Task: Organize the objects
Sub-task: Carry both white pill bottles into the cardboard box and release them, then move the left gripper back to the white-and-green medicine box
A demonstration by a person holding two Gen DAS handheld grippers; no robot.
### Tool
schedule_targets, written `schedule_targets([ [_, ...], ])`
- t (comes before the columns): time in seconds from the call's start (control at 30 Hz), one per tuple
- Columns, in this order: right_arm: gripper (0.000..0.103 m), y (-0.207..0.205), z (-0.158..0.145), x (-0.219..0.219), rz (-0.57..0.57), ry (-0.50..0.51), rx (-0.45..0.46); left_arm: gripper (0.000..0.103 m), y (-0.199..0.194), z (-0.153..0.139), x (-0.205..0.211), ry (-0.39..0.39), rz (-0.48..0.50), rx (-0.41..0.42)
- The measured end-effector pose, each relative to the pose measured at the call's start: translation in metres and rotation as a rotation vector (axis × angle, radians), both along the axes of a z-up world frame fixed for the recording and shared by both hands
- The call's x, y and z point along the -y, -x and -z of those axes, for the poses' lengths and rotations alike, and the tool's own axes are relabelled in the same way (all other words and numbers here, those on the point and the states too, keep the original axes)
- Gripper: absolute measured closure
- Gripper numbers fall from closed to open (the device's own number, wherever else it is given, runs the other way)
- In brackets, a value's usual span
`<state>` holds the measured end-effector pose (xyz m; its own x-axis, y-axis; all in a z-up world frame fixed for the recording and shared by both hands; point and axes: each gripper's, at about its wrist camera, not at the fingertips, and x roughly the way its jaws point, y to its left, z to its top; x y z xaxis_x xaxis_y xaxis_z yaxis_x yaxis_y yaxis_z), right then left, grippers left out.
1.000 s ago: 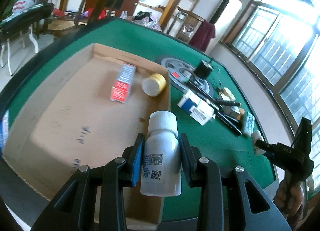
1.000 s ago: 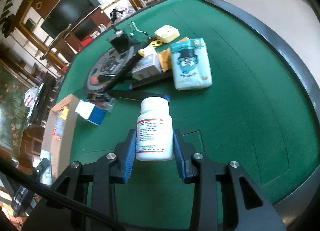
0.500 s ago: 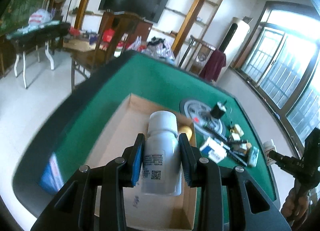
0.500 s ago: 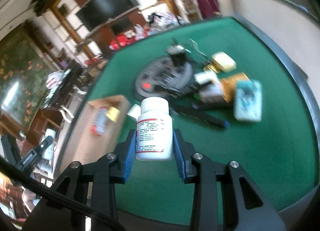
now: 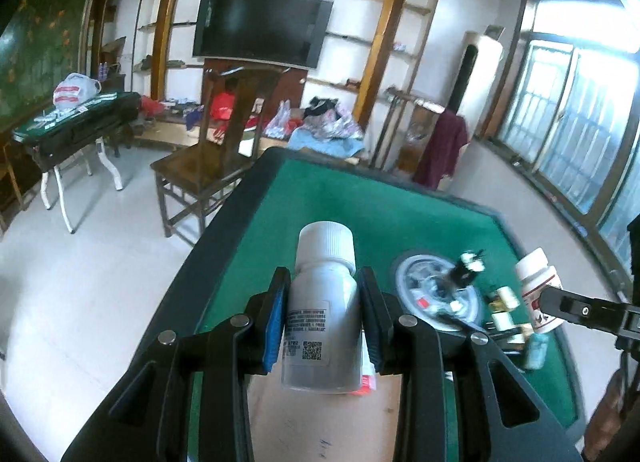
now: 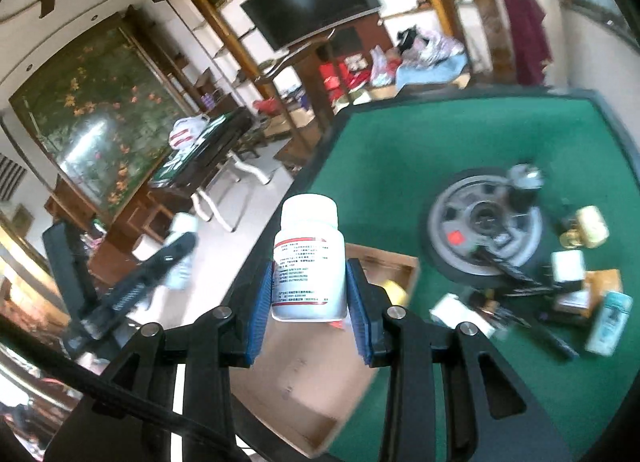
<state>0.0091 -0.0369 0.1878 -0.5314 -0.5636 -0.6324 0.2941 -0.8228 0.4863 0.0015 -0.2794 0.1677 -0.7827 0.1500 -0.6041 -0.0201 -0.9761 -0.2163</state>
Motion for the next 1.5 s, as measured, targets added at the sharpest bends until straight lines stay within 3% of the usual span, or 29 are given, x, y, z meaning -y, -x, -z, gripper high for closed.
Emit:
schedule_targets([
  [0.17,0.070,0.046,0.067,0.037,-0.028,0.040,0.174,0.073,0.031,0.071,0.001,-0.082,0.017,0.147],
  [0.27,0.070,0.074,0.118,0.052,-0.023,0.088,0.293,0.073,0.043,0.104,-0.002,-0.084,0.027,0.207],
  [0.4,0.069,0.097,0.155,0.065,-0.007,0.113,0.367,0.074,0.053,0.127,0.001,-0.076,0.034,0.223],
  [0.57,0.069,0.112,0.179,0.076,0.010,0.095,0.409,0.074,0.057,0.138,-0.001,-0.087,0.060,0.239],
  [1.07,0.069,0.109,0.180,0.087,0.022,-0.009,0.376,0.073,0.062,0.133,0.009,-0.150,0.031,0.234],
  [1.13,0.069,0.110,0.180,0.087,0.029,-0.025,0.367,0.069,0.058,0.129,0.009,-0.148,0.024,0.226],
  [1.2,0.069,0.109,0.180,0.087,0.029,-0.029,0.366,0.055,0.052,0.125,0.010,-0.156,0.012,0.215],
  [1.27,0.066,0.108,0.178,0.088,0.021,-0.036,0.366,0.047,0.047,0.121,0.012,-0.170,-0.005,0.205],
  [1.5,0.064,0.089,0.137,0.073,-0.006,-0.067,0.230,0.046,0.025,0.110,0.009,-0.209,-0.013,0.199],
])
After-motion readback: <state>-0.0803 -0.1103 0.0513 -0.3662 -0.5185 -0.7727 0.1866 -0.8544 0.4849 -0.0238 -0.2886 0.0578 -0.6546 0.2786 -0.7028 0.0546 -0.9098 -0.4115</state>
